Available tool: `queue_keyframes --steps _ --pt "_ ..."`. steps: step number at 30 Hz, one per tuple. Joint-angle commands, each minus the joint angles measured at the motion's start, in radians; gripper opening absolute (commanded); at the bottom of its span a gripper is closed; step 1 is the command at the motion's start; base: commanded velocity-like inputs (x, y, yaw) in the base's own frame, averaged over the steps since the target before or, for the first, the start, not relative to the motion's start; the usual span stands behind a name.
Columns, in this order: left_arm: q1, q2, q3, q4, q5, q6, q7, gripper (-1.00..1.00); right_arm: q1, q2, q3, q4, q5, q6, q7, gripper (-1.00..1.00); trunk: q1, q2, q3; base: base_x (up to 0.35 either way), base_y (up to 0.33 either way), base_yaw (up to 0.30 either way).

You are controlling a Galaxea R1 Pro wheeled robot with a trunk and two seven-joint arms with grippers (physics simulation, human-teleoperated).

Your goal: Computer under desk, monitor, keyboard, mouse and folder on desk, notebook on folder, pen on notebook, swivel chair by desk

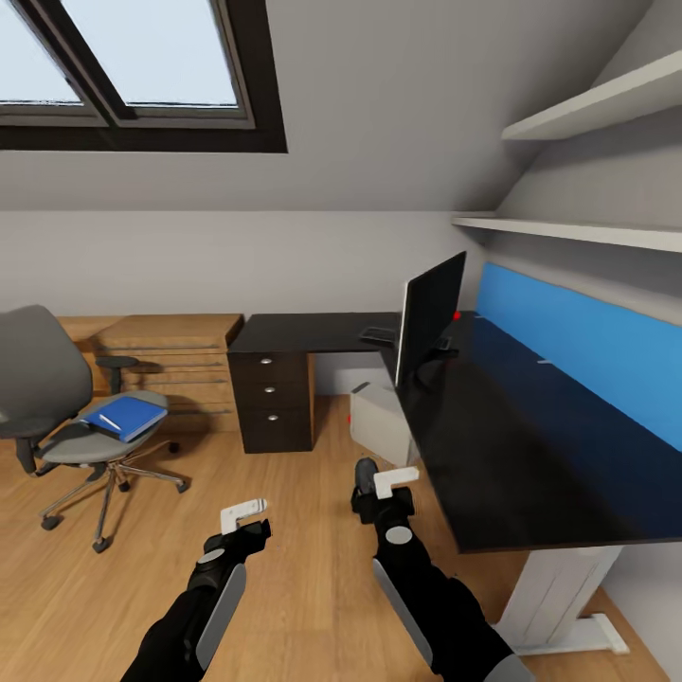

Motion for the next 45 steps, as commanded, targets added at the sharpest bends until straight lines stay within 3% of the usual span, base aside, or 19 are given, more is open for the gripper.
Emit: queue_keyframes --steps 1,15,19,25,38,45 --pt "-0.001 0.006 -0.001 -0.005 0.012 0.001 0.008 1.00 0.000 -0.004 0.001 0.000 -0.012 -0.043 -0.009 -1.00 0.000 -0.001 -0.001 0.000 0.331 0.000" --pt "-0.001 0.003 -0.003 -0.006 0.011 0.001 0.008 1.00 0.000 -0.005 0.000 0.000 -0.003 -0.075 -0.015 -1.00 -0.004 0.006 0.011 0.000 0.318 0.003" --pt "-0.001 0.001 -0.003 -0.004 0.010 0.001 0.008 1.00 0.000 -0.005 0.000 0.000 -0.003 -0.075 -0.015 -1.00 -0.019 0.034 0.028 0.000 0.160 0.047" --pt "-0.001 0.001 -0.004 -0.003 0.009 0.001 0.007 1.00 0.000 -0.005 0.000 0.003 -0.003 -0.074 -0.014 -1.00 -0.019 0.034 0.029 0.063 0.061 0.006" --pt "0.000 0.001 -0.004 -0.001 0.010 0.001 0.007 1.00 0.000 -0.006 0.000 0.006 -0.002 -0.076 -0.013 -1.00 -0.019 0.034 0.029 0.243 0.067 0.000" --pt "-0.001 0.000 -0.005 0.010 0.010 0.001 0.008 1.00 0.000 -0.006 0.000 0.007 -0.001 -0.096 -0.013 -1.00 -0.046 0.083 0.051 0.318 0.035 0.008"
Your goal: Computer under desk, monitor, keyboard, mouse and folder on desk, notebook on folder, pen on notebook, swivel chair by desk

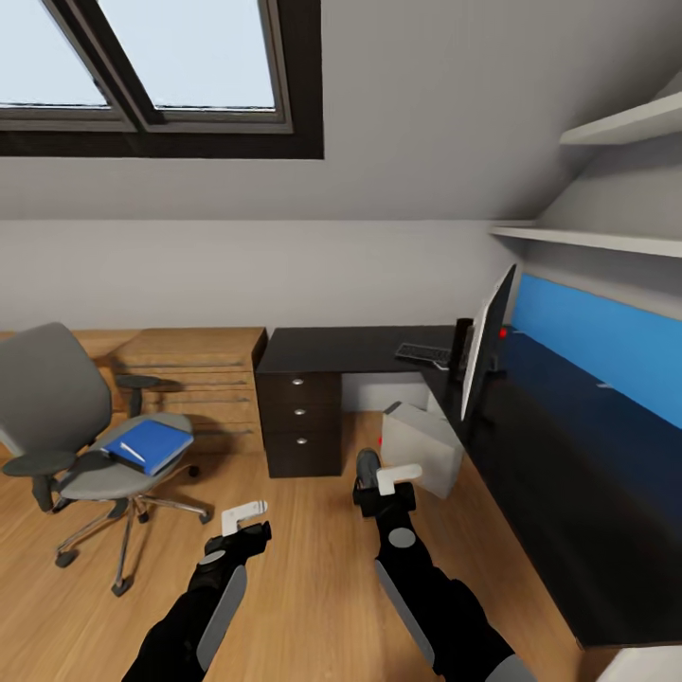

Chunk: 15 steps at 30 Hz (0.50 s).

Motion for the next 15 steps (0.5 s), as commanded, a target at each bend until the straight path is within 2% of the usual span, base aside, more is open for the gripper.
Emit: queue_keyframes --steps 1,5,10,15 --pt "-0.001 0.000 -0.003 0.000 0.010 0.003 0.009 1.00 -0.001 -0.001 0.003 -0.001 -0.014 -0.004 -0.009 -1.00 -0.003 0.007 0.002 0.321 0.008 0.055" --pt "-0.001 0.000 -0.009 0.004 0.010 0.003 0.009 1.00 -0.001 -0.001 0.003 0.000 -0.013 -0.029 -0.010 -1.00 -0.019 0.035 0.014 0.321 0.002 0.158" --pt "-0.001 0.001 -0.060 0.005 0.011 0.003 0.012 1.00 -0.001 0.000 0.004 0.000 -0.012 -0.031 -0.010 -1.00 -0.038 0.070 0.028 0.322 0.000 0.244" --pt "0.000 0.001 -0.074 0.005 0.011 0.003 0.013 1.00 -0.001 -0.001 0.003 0.000 -0.012 -0.031 -0.010 -1.00 -0.057 0.105 0.041 0.323 0.000 0.249"
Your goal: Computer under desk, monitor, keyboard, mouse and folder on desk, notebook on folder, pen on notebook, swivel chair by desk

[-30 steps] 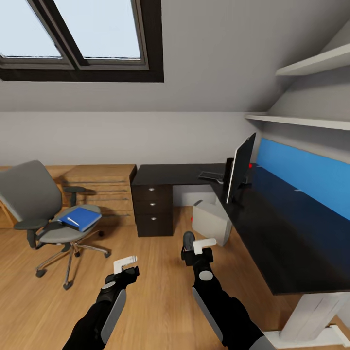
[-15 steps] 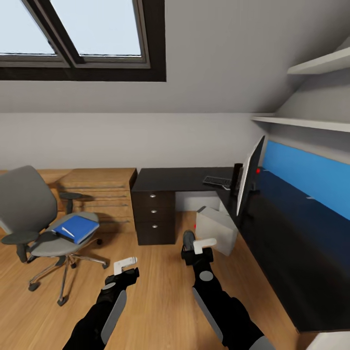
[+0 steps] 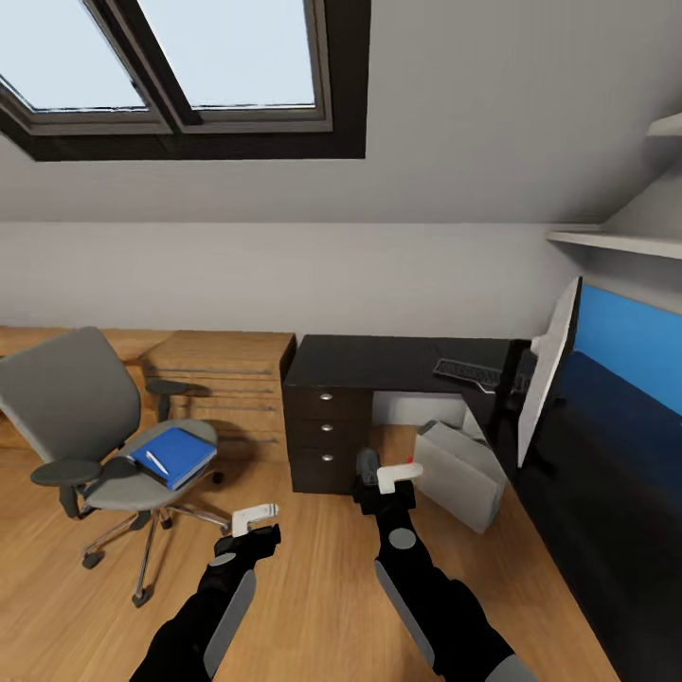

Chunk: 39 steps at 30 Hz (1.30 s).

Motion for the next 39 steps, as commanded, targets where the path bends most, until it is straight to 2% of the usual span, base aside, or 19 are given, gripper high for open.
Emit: queue_keyframes --steps 1,14,22,28,33,39 --pt "-0.001 0.000 -0.004 -0.001 0.010 0.002 0.009 1.00 -0.001 -0.001 0.003 -0.002 -0.014 0.002 -0.009 -1.00 -0.003 0.007 0.002 0.323 0.000 0.250" --pt "-0.001 0.000 -0.005 -0.001 0.010 0.002 0.008 1.00 -0.001 -0.001 0.003 -0.002 -0.014 0.002 -0.009 -1.00 -0.053 0.098 0.036 0.323 0.000 0.247" --pt "-0.001 0.000 -0.007 0.005 0.010 0.002 0.008 1.00 -0.001 -0.001 0.003 -0.003 -0.014 0.002 -0.009 -1.00 -0.084 0.154 0.060 0.323 0.000 0.036" --pt "-0.001 -0.008 -0.001 -0.020 0.011 -0.001 0.010 1.00 -0.035 0.004 -0.031 0.031 -0.030 -0.023 0.020 -1.00 -0.084 0.153 0.060 0.034 0.000 0.000" --pt "-0.001 -0.003 -0.001 -0.031 0.010 -0.002 0.010 1.00 -0.006 -0.006 -0.003 0.013 -0.012 0.008 -0.007 -1.00 -0.084 0.153 0.060 0.240 0.000 0.000" --pt "-0.001 -0.001 -0.002 -0.033 0.010 -0.002 0.010 1.00 0.012 -0.008 0.002 -0.020 -0.005 0.015 -0.034 -1.00 -0.084 0.153 0.060 0.308 0.000 0.000"
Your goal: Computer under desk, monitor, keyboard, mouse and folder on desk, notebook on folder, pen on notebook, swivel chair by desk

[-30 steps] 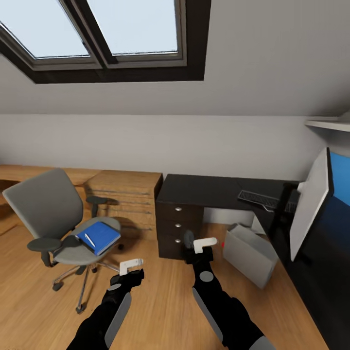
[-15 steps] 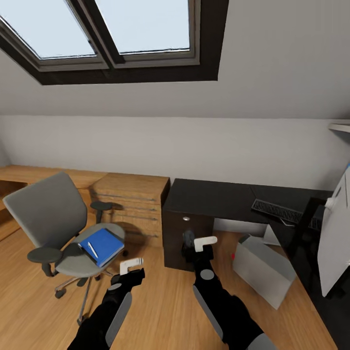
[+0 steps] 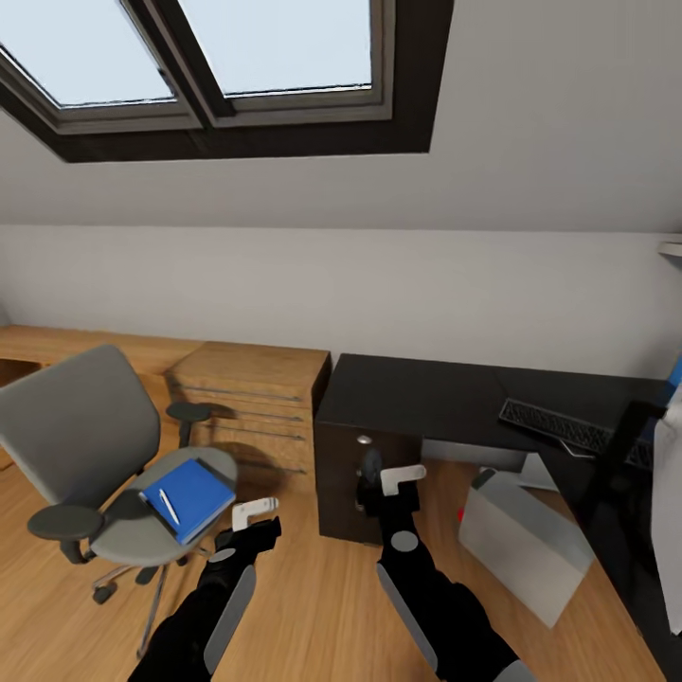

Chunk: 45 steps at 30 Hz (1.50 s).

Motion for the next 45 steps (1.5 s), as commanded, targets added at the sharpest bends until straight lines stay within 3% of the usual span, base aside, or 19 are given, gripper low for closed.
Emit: queue_keyframes --steps 1,14,21,32,39,41,45 --pt "-0.001 0.001 -0.003 -0.002 0.010 0.003 0.009 1.00 -0.001 -0.001 0.003 -0.003 -0.012 0.002 -0.009 -1.00 0.001 -0.001 -0.001 0.316 0.000 0.000" --pt "-0.001 0.001 -0.003 0.000 0.010 0.003 0.009 1.00 0.001 0.000 0.005 -0.002 -0.013 -0.008 -0.008 -1.00 0.001 -0.001 -0.001 0.319 0.000 0.027" --pt "-0.001 0.001 -0.003 0.000 0.010 0.003 0.009 1.00 0.001 0.000 0.006 0.012 -0.012 -0.050 -0.009 -1.00 0.001 -0.001 -0.003 0.320 0.000 0.215" --pt "-0.001 0.000 -0.004 0.001 0.010 0.003 0.009 1.00 0.001 0.001 0.007 0.024 -0.012 -0.057 -0.006 -1.00 0.001 -0.001 -0.010 0.313 0.000 0.252" --pt "0.000 -0.001 -0.004 0.001 0.010 0.003 0.009 1.00 0.001 -0.002 0.005 0.060 -0.012 -0.121 -0.005 -1.00 0.001 -0.001 -0.011 0.312 0.000 0.058" --pt "-0.001 -0.001 -0.004 0.001 0.010 0.003 0.009 1.00 0.001 0.000 0.001 0.144 -0.012 -0.181 -0.004 -1.00 0.001 -0.001 -0.011 0.318 0.000 0.004" --pt "-0.001 -0.001 -0.005 0.001 0.010 0.003 0.009 1.00 -0.001 -0.004 -0.007 0.173 -0.012 -0.191 -0.003 -1.00 0.001 -0.001 -0.011 0.318 0.000 0.001"
